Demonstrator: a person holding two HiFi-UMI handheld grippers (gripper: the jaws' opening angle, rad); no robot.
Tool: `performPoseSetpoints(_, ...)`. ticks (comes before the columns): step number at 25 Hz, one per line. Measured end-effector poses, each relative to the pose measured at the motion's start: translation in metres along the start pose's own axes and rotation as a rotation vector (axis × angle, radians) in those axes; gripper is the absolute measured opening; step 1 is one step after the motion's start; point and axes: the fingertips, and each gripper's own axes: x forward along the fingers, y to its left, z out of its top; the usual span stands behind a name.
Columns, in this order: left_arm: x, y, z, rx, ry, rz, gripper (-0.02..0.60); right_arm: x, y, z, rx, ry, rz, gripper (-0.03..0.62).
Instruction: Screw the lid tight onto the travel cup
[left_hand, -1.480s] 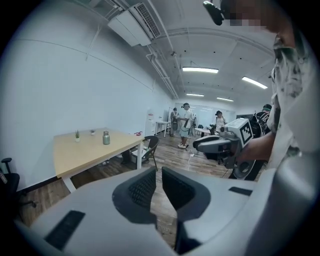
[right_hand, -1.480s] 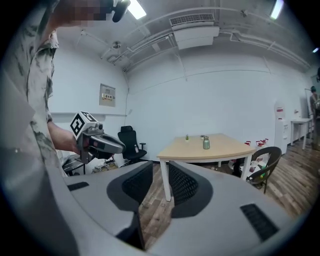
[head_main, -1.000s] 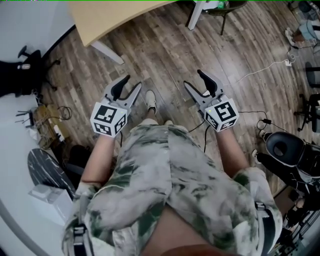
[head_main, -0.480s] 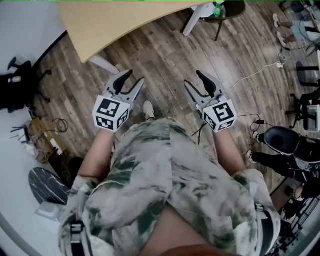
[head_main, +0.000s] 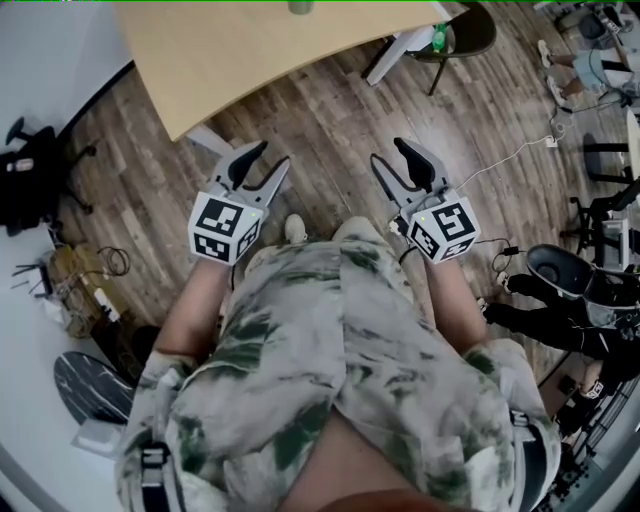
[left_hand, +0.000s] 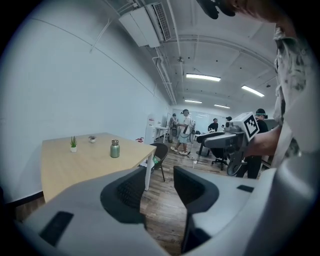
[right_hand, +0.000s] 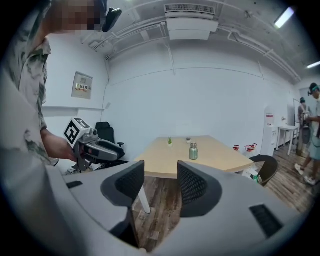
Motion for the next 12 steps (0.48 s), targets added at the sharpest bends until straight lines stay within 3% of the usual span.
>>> performPoseSetpoints(12, 0.04, 0.03, 0.017, -0.012, -0.001, 0.06, 0.179, 0.048, -0.04, 0.016, -0.04, 0.003, 0.091, 0.222)
